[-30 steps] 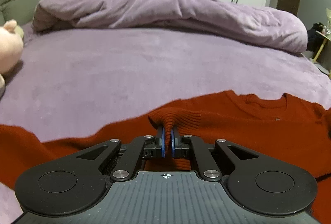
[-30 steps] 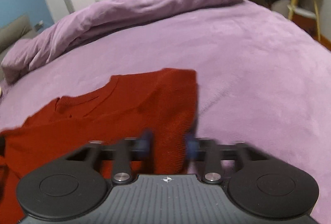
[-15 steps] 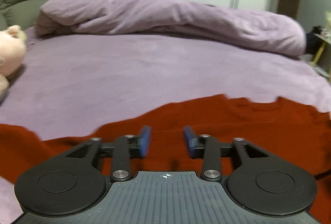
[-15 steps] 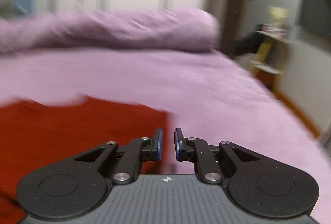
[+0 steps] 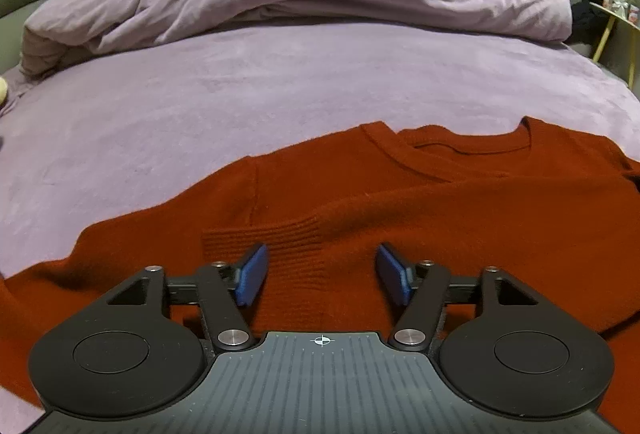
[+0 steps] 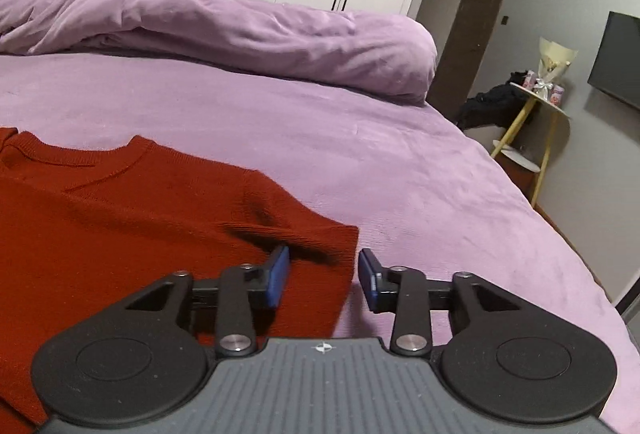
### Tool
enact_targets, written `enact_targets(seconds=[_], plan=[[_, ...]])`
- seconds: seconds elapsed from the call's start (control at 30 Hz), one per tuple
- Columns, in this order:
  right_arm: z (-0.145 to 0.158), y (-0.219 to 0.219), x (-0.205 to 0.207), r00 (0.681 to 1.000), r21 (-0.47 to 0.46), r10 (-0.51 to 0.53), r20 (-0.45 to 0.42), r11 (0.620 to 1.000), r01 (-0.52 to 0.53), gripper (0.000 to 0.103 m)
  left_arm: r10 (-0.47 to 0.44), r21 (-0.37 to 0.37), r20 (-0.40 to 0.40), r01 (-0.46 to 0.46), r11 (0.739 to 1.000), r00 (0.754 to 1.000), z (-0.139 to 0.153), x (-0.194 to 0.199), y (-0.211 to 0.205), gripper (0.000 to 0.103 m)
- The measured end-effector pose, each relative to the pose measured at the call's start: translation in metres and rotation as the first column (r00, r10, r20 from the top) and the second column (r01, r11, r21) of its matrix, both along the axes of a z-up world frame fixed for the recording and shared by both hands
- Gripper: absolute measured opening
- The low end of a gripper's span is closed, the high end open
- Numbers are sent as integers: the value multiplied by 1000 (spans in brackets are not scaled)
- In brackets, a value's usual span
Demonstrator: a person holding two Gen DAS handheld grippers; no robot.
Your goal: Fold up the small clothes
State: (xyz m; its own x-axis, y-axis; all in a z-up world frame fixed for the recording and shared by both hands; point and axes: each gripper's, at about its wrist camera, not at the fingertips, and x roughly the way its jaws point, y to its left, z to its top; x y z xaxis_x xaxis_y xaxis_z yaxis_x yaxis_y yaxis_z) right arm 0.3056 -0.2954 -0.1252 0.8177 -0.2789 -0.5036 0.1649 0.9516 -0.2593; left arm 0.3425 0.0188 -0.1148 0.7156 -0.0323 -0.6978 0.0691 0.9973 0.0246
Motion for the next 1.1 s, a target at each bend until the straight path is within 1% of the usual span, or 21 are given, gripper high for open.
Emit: enact_targets(seconds=[0.07, 0.13, 0.23, 0.3, 0.37, 0.43, 0.5, 0.57, 0.6, 0.63, 0.7, 0.73, 0.8, 0.83, 0.9, 0.97, 1.0, 1.07, 1.1], plan=[[-3, 3, -3, 1000, -34, 11, 9, 999, -11, 38, 10, -21, -3, -11, 1000, 1000, -1, 3, 4, 72], [-4, 2, -5, 1000, -25, 8, 15, 1000, -7, 42, 9, -30, -6, -9, 999, 1000, -2, 4, 6, 73], [-4, -2, -2, 1000, 8, -7, 19, 1000, 6, 48, 11, -19, -13, -11, 1000, 1000, 0, 4, 4, 74], [2, 0, -2, 1000, 16, -11, 15, 1000, 11, 47, 23, -26, -26, -23, 999, 999, 1, 4, 5, 74], [14, 9, -5, 1000, 22, -10, 29, 1000, 10, 42, 30, -32, -34, -31, 999, 999, 2, 5, 5, 74], [24, 20, -16, 997, 65, 27, 66, 997, -32, 41, 30, -27, -36, -31, 999, 999, 2, 6, 4, 75], [28, 33, -25, 991, 79, 99, 88, 991, -106, 41, 33, -24, -37, -34, 999, 999, 2, 5, 4, 75], [20, 45, -26, 986, 41, 161, 46, 986, -163, 37, 35, -27, -39, -36, 999, 999, 1, 5, 4, 76], [10, 49, -22, 986, 3, 167, -4, 986, -167, 33, 33, -26, -40, -34, 999, 999, 1, 5, 5, 77], [3, 48, -17, 988, -30, 151, -37, 988, -153, 34, 31, -24, -38, -32, 999, 999, 1, 5, 6, 80], [0, 39, -15, 993, -62, 117, -19, 991, -118, 34, 34, -16, -37, -35, 999, 999, 0, 5, 8, 87], [-1, 33, -13, 995, -72, 98, -17, 992, -99, 38, 38, -22, -39, -39, 999, 998, -1, 5, 11, 89], [-4, 21, -10, 998, -80, 69, -6, 994, -69, 39, 48, -58, -49, -51, 997, 998, -3, 4, 17, 92], [-7, 15, -6, 999, -96, 34, -12, 995, -35, 40, 58, -81, -60, -63, 995, 997, -5, 4, 22, 92], [-7, 7, 1, 1000, -77, 8, -27, 997, -10, 44, 70, -129, -80, -80, 988, 994, -6, 2, 32, 92], [-7, 9, 3, 999, -103, 13, -33, 995, -17, 44, 99, -155, -99, -114, 981, 990, -3, -3, 45, 91], [-6, 11, 3, 999, -121, 19, -39, 992, -24, 46, 110, -169, -109, -127, 977, 988, 1, -6, 52, 87], [2, 20, 1, 998, -148, 24, -62, 988, -33, 46, 129, -208, -102, -148, 967, 986, 11, -18, 73, 85], [11, 24, -4, 998, -137, 25, -57, 990, -33, 46, 146, -228, -92, -164, 960, 985, 18, -30, 90, 86]])
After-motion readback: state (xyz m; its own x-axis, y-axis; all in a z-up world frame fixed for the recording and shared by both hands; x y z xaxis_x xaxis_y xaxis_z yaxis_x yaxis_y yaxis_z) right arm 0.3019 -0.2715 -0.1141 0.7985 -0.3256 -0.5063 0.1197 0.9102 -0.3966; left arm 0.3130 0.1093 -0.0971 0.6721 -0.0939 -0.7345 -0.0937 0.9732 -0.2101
